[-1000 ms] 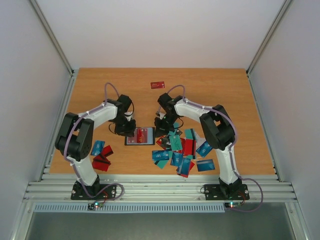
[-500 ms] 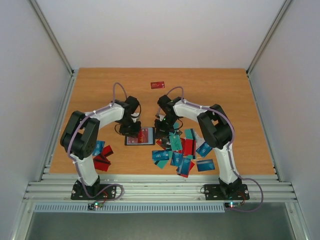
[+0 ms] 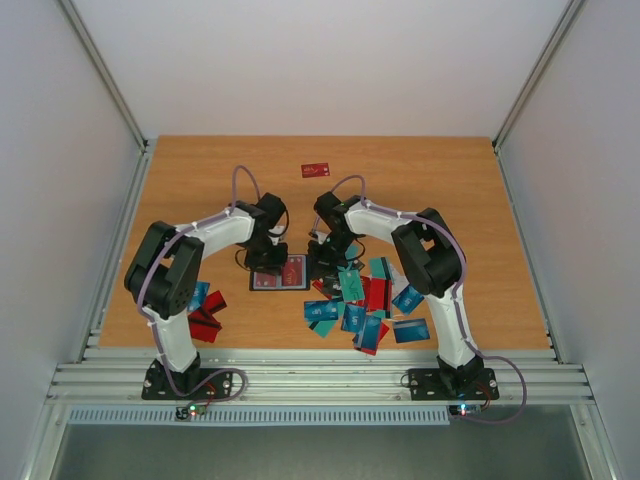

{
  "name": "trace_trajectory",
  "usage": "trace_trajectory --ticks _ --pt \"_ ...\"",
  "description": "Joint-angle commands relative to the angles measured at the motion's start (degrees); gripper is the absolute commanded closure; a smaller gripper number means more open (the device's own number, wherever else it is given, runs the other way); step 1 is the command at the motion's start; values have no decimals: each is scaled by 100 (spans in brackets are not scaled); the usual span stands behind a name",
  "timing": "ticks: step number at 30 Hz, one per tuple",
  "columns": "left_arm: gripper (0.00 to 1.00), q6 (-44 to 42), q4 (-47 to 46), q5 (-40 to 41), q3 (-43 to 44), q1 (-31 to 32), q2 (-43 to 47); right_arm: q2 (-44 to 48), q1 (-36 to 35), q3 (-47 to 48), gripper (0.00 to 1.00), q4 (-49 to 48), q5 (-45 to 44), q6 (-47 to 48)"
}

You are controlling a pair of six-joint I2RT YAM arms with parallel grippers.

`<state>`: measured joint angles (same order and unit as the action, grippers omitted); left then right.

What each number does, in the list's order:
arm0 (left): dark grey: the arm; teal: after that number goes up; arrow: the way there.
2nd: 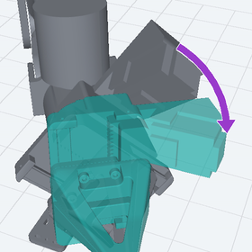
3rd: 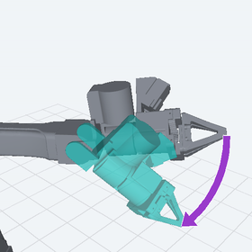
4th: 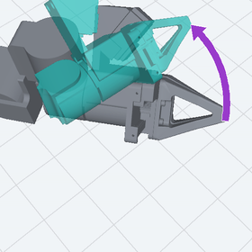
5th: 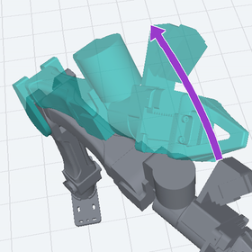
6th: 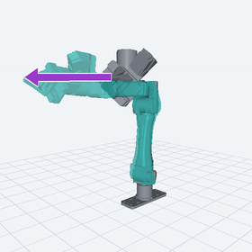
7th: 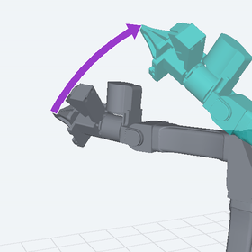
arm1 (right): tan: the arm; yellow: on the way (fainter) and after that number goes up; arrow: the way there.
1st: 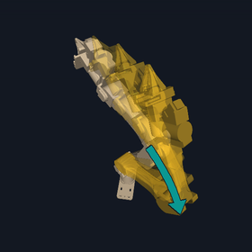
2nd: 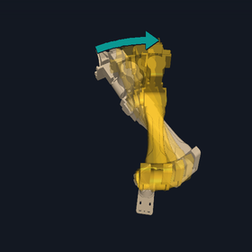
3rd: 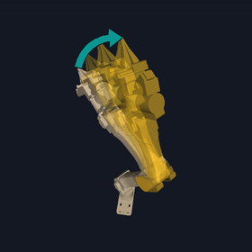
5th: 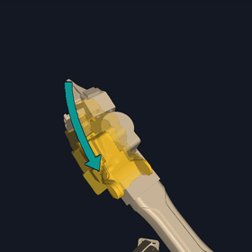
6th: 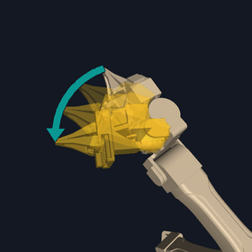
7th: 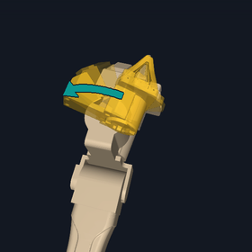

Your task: Put the credit cards into the card holder

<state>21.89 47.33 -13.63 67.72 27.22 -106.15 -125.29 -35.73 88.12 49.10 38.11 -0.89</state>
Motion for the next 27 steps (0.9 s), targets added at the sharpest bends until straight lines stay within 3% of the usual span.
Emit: trace_trajectory --ticks 1,11,18,27 --pt "86 96 -258 -32 90 85 -124 17 -55 -40 93 -40 82 227" --pt "79 87 -265 47 -15 99 342 404 -33 -78 87 31 -22 401" --pt "80 144 -158 31 -157 99 831 683 19 -155 81 -290 280 221" --pt "85 2 -426 -607 -37 86 525 477 94 -376 76 -1183 997 -565"
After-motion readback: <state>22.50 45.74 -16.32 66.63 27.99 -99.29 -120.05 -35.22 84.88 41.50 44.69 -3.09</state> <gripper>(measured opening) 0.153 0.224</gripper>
